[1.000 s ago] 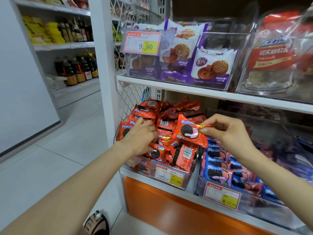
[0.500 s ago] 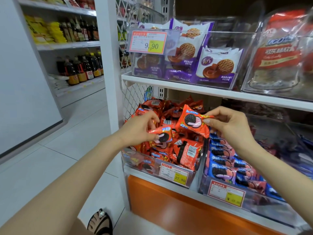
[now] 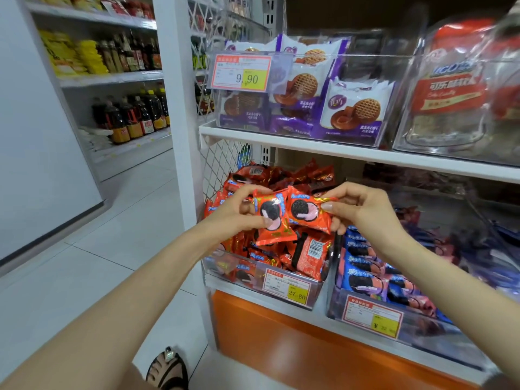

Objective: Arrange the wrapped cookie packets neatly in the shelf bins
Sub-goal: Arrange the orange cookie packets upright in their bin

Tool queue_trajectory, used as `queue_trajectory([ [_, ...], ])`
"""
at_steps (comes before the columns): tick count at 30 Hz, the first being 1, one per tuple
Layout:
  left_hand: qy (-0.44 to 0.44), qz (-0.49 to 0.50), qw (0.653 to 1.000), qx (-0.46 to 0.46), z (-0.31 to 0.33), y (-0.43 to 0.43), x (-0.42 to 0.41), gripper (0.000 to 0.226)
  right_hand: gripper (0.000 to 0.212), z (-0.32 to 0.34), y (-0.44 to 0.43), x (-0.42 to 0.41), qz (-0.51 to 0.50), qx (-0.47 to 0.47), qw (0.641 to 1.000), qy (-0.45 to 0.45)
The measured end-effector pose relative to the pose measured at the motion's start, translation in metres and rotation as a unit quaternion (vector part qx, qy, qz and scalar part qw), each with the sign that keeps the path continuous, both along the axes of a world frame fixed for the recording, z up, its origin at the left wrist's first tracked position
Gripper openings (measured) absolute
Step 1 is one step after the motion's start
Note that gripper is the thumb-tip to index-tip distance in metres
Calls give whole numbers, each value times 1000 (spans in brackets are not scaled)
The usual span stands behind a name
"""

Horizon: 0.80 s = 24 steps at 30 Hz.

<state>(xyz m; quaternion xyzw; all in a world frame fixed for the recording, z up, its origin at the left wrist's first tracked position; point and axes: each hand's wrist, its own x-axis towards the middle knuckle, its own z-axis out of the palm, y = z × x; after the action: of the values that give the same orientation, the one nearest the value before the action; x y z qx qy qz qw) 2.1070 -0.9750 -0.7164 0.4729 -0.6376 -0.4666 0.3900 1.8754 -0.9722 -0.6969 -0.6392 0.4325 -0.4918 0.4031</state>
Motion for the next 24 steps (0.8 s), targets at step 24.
queue_trajectory([
  [24,-614,-82,751,-231,-11,-37,-11,37,19,4,-3,-22,-26,-14,999,-12],
])
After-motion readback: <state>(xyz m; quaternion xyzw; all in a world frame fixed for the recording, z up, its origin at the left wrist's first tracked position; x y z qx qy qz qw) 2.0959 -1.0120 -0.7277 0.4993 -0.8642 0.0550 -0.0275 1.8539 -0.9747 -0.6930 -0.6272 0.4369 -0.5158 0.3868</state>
